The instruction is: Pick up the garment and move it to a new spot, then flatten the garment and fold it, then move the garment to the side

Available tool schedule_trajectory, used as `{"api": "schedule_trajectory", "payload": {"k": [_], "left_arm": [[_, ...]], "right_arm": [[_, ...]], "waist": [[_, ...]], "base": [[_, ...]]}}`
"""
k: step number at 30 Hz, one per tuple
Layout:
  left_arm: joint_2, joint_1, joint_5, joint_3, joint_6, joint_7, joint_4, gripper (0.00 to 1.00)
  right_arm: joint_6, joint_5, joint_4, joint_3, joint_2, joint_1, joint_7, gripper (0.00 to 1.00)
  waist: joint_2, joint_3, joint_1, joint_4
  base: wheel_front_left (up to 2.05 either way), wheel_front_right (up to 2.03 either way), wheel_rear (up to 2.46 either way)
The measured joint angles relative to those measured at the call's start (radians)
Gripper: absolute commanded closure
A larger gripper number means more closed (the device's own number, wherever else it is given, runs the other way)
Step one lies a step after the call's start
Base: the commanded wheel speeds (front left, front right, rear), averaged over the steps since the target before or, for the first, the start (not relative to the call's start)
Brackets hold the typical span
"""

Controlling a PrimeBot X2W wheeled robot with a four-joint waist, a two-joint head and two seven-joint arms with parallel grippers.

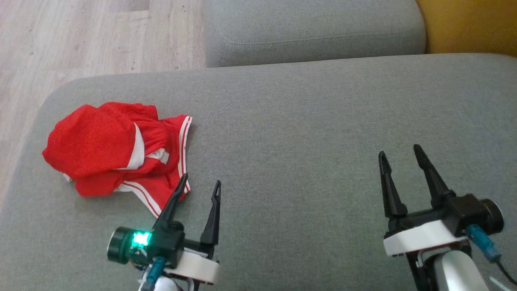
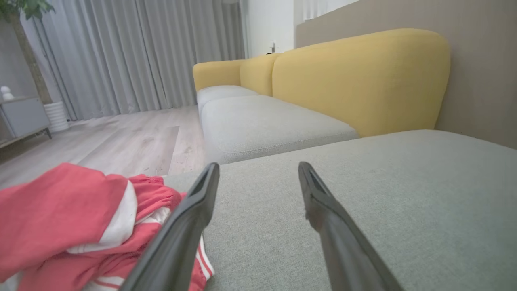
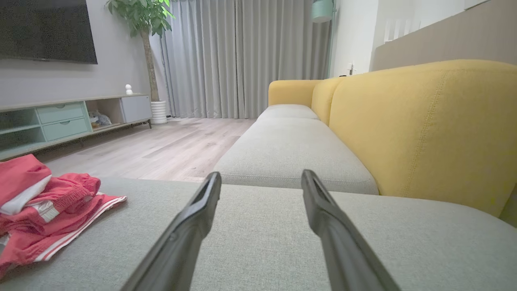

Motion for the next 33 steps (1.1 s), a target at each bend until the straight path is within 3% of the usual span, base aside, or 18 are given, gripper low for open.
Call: {"api": "schedule_trajectory", "payload": {"k": [8,13,20,26,33], "left_arm": [[0.001,-0.006,0.021,-0.023,0.03,-0.022,-0.012,0.0],[-0.024,0.0,-0.017,0.021,0.032,-0.033,-0.057,0.0],[-0.053,0.053,-0.007,0.072,-0.011,-0.053,-0.025,0.0],[-0.08,0.062,0.014,0.08,-0.062,-0.06,0.027,0.0],[-0.095,0.062,0.033,0.112,-0.09,-0.06,0.041,0.0]], "right_arm": [[0.0,-0.055,-0.005,0.013,0.0,0.0,-0.022,0.0],[0.0,0.013,-0.001,0.005,0.0,0.002,-0.032,0.0],[0.0,0.132,0.075,0.005,-0.001,0.02,-0.052,0.0],[0.0,0.128,0.109,0.026,-0.001,0.019,-0.061,0.0],[0.0,0.137,0.12,0.03,-0.001,0.019,-0.061,0.0]], "waist": [[0.0,0.0,0.0,0.001],[0.0,0.003,0.0,0.002],[0.0,0.002,0.0,0.007],[0.0,-0.001,0.0,0.011],[0.0,0.0,0.0,0.012]], "base": [[0.0,0.0,0.0],[0.0,0.0,0.0],[0.0,0.0,0.0],[0.0,0.0,0.0],[0.0,0.0,0.0]]}}
